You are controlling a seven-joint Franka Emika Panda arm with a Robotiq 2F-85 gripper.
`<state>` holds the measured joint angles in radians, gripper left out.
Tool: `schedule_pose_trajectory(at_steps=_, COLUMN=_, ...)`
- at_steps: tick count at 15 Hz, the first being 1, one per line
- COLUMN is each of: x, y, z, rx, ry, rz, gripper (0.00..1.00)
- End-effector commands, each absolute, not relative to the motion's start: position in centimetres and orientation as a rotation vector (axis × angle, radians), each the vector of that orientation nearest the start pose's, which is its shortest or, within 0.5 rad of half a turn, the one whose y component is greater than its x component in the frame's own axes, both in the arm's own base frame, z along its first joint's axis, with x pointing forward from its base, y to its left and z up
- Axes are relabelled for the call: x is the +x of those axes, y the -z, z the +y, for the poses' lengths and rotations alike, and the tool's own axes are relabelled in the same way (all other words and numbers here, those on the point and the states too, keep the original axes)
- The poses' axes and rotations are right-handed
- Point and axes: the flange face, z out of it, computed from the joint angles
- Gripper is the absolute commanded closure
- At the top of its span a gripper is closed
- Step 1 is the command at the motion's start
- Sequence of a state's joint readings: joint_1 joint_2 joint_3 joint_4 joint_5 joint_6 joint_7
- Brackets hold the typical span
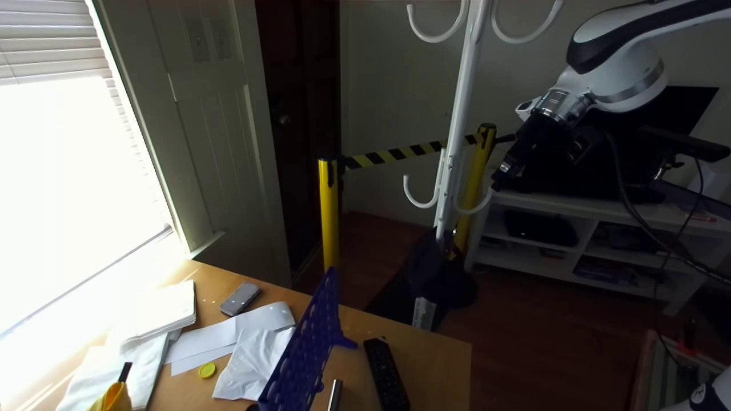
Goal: Put the black cap on the white stand.
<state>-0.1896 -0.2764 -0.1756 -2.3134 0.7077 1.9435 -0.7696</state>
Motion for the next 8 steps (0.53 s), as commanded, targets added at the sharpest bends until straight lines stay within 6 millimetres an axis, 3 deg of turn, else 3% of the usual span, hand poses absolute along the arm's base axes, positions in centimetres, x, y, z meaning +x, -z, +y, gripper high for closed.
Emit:
schedule_pose_trajectory(at_steps=1, x=39.4, y=-50.0, z=-12.2, rx=-2.684, ry=0.322, rz=-0.098, gripper=0.0)
schedule_pose_trajectory(at_steps=3, x=37.7, y=-51.7, z=-12.3, rx=-2.796, ry=0.303, rz=-0.057, gripper=0.0)
schedule_pose_trajectory(at_steps=4, x=40.3, y=-50.5, z=-12.9, rx=-2.704, ry=0.317, rz=-0.107, gripper=0.0)
schedule_pose_trajectory(at_steps=6, x=38.8, y=-51.9, z=-12.7, rx=-2.758, ry=0.328, rz=-0.084, gripper=0.0)
schedule_pose_trajectory(at_steps=8, x=38.2, y=-52.1, z=-12.5, rx=-2.769, ry=0.329, rz=-0.078, gripper=0.0)
